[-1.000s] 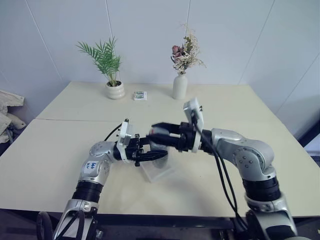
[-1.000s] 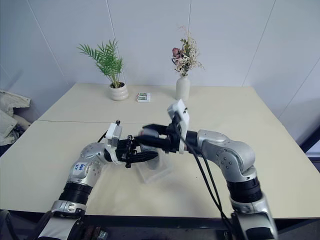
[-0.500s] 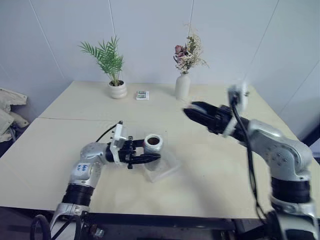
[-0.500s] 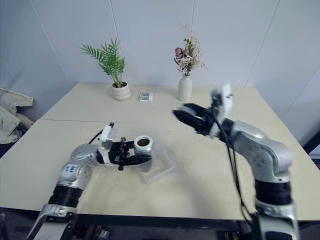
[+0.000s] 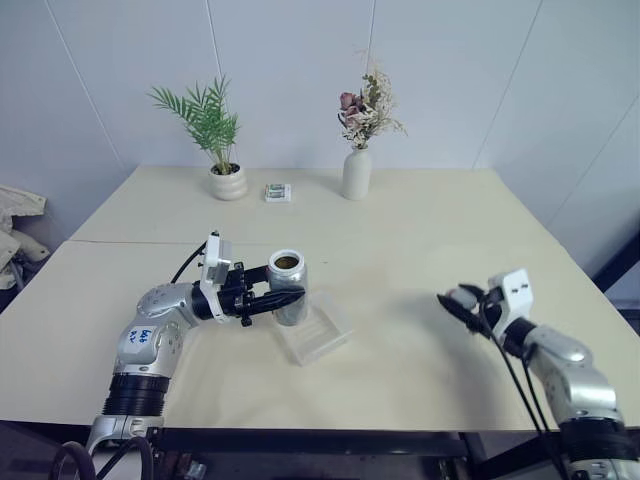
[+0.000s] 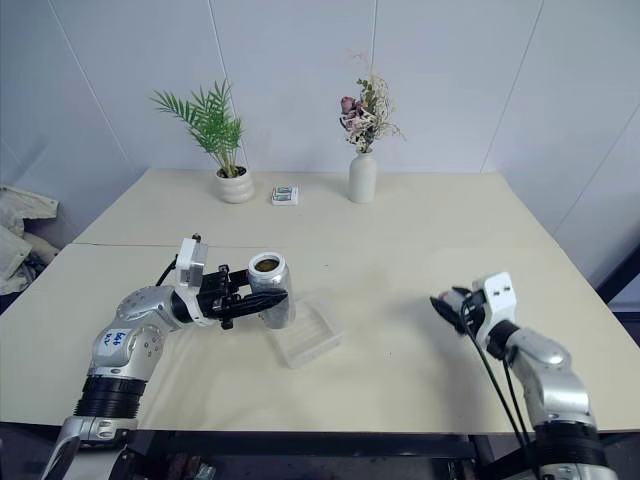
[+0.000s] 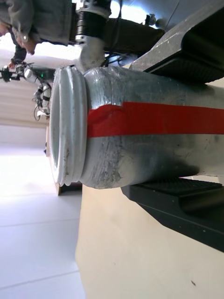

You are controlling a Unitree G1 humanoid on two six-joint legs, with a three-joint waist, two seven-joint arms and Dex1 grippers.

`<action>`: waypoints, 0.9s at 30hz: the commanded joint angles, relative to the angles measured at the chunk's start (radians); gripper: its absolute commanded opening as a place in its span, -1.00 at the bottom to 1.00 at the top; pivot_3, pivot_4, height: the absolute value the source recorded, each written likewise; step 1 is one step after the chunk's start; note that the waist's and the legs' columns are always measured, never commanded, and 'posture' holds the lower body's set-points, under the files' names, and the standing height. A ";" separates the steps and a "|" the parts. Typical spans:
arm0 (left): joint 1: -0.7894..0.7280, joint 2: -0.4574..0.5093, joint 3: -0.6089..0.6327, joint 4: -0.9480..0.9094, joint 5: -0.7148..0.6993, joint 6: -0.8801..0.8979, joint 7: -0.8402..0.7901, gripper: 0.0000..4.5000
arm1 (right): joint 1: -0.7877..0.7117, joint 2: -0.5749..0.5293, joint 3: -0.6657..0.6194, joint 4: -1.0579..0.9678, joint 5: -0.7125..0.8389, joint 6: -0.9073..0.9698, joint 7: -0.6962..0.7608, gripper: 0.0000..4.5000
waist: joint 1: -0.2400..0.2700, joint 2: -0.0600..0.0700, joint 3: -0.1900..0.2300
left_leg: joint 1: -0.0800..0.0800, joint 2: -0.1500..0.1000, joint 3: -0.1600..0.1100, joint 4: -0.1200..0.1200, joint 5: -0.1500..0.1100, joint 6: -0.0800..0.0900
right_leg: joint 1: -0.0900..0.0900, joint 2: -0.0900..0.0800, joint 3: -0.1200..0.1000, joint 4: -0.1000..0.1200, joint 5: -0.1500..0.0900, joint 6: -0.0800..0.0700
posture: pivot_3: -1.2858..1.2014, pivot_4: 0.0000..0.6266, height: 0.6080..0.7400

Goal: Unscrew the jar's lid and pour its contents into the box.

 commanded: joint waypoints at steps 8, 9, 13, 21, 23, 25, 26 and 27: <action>-0.013 0.028 0.038 -0.027 -0.034 0.018 0.033 -0.06 | -0.009 -0.025 -0.052 0.057 0.002 -0.092 0.058 0.14 | 0.002 0.000 0.000 | 0.000 0.000 0.000 0.000 0.000 0.000 | 0.000 0.000 0.000 0.000 0.000 0.000 | 0.03 -0.52 1.00; -0.014 0.027 0.039 -0.027 -0.035 0.019 0.035 -0.06 | -0.008 -0.024 -0.060 0.063 0.006 -0.088 0.056 0.14 | 0.003 0.000 0.000 | 0.000 0.000 0.000 0.000 0.000 0.000 | 0.000 0.000 0.000 0.000 0.000 0.000 | 0.03 -0.52 1.00; -0.020 0.028 0.038 -0.022 -0.039 0.031 0.041 -0.06 | -0.005 -0.027 -0.071 0.074 0.018 -0.063 0.072 0.70 | 0.004 0.000 0.000 | 0.000 0.000 0.000 0.001 0.000 0.000 | 0.000 0.000 0.000 0.001 0.000 0.000 | 0.03 -0.52 1.00; -0.032 0.055 0.029 -0.016 -0.012 0.048 0.060 -0.06 | -0.011 -0.042 -0.090 -0.095 0.076 -0.006 0.114 0.99 | 0.002 0.000 0.000 | 0.000 0.000 0.000 0.002 0.000 0.000 | 0.000 0.000 0.000 0.002 0.000 0.000 | 0.03 -0.52 1.00; -0.034 0.064 0.027 -0.014 -0.002 0.040 0.064 -0.06 | -0.008 -0.053 -0.091 -0.163 0.102 0.030 0.136 0.99 | 0.003 0.000 0.000 | 0.000 0.000 0.000 0.003 0.000 0.000 | 0.000 0.000 0.000 0.002 0.000 0.000 | 0.03 -0.52 1.00; -0.040 0.082 0.035 -0.022 0.009 0.019 0.069 -0.06 | -0.002 -0.083 -0.080 -0.303 0.148 0.101 0.161 0.99 | 0.004 0.000 0.000 | 0.000 0.000 0.000 0.003 0.000 0.000 | 0.000 0.000 0.000 0.003 0.000 0.000 | 0.03 -0.52 1.00; -0.044 0.090 0.042 -0.029 0.001 0.027 0.076 -0.06 | 0.002 -0.099 -0.072 -0.364 0.162 0.126 0.175 0.99 | 0.004 0.000 0.000 | 0.000 0.000 0.000 0.003 0.000 0.000 | 0.000 0.000 0.000 0.003 0.000 0.000 | 0.03 -0.52 1.00; -0.051 0.096 0.049 -0.032 -0.005 0.038 0.090 -0.06 | 0.008 -0.116 -0.063 -0.422 0.173 0.151 0.190 0.99 | 0.004 0.000 0.000 | 0.000 0.000 0.000 0.003 0.000 0.000 | 0.000 0.000 0.000 0.003 0.000 0.000 | 0.03 -0.52 1.00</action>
